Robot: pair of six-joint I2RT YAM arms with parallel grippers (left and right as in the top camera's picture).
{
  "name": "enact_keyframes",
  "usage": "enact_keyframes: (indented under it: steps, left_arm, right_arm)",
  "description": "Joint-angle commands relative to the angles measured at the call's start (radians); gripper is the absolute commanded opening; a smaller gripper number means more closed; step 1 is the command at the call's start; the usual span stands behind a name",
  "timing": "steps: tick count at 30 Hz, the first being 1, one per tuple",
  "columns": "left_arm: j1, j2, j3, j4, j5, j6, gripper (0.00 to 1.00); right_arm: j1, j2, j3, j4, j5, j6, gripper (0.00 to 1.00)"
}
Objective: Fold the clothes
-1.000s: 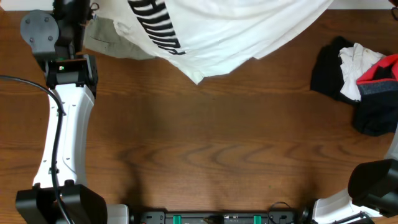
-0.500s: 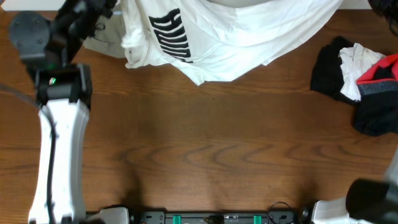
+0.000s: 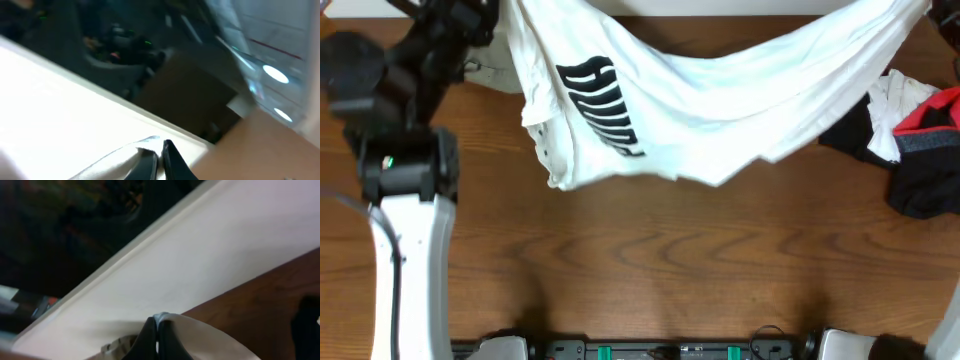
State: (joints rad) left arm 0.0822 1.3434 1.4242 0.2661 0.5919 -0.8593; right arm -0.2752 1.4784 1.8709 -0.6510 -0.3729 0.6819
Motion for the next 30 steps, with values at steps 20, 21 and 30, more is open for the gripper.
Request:
enact_keyframes:
  steps: [20, 21, 30]
  left_arm:
    - [-0.042, 0.316, 0.272, 0.454, 0.078, -0.089, 0.06]
    - [-0.042, 0.293, 0.275, 0.406, 0.109, -0.089, 0.06]
    - [-0.042, 0.203, 0.275, -0.299, 0.565, 0.052, 0.06]
  right_arm:
    - [0.000, 0.227, 0.064, 0.430, -0.333, 0.098, 0.02]
    - [0.001, 0.217, 0.064, 0.381, -0.335, 0.079, 0.02]
    - [0.012, 0.161, 0.064, -0.281, -0.179, -0.288, 0.02]
